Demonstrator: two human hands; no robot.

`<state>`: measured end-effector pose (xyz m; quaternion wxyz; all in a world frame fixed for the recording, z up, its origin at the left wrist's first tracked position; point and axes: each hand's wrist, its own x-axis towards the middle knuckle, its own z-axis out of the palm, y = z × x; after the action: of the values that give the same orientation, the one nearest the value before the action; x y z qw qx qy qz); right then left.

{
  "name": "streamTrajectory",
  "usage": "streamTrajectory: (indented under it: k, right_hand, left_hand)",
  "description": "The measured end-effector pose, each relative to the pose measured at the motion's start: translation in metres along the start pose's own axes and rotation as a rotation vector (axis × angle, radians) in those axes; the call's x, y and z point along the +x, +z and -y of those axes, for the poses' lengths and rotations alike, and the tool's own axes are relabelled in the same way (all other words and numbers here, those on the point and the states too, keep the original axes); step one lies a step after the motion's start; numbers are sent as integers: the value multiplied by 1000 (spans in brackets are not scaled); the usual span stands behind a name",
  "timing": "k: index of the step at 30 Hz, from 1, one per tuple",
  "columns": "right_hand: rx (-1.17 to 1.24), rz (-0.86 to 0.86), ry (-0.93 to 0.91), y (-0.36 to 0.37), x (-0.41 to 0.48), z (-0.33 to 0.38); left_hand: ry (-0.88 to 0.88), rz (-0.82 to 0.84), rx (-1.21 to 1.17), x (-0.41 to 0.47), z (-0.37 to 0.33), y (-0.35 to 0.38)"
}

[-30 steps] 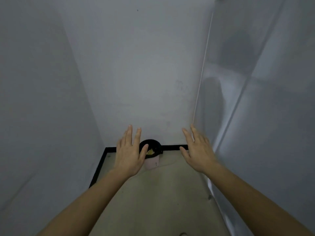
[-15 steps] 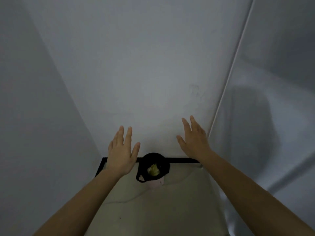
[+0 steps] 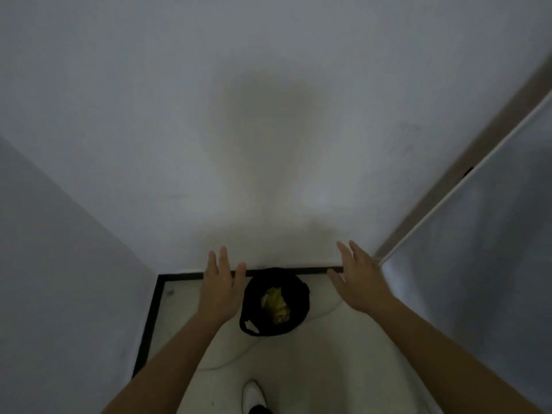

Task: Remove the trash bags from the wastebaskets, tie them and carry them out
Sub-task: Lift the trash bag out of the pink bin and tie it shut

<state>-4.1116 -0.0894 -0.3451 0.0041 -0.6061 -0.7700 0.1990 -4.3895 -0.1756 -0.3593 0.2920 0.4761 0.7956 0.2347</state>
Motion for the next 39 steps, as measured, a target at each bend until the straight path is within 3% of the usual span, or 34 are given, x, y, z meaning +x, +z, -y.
streamTrajectory:
  k: [8,15,20,24,27,29,35,39]
  right_hand:
    - [304,214,341,128,89,-44]
    - [490,359,547,322,183,-108]
    - [571,415,643,443,221,-149]
    - [745,393,749,500,250,-165]
    - [1017,485,764,523,262,-170]
    - [1097,472,697,529,261,-164]
    - [1080,215,623,536,257,-153]
    - [1094,237,725,538,258,-152]
  left_hand:
    - [-314,155,-101,97,88,102]
    - [-492,255,45,137,229,264]
    - [-825,145,-120,161,316,358]
    - [-1121,4,-474,180,355,403]
    - [-1057,145,-845,193,357,413]
    - [-980,183,-953,203,350,411]
    - [-1016,-152,-975,229,345,389]
    - [-1048,-37,-899,230,364,382]
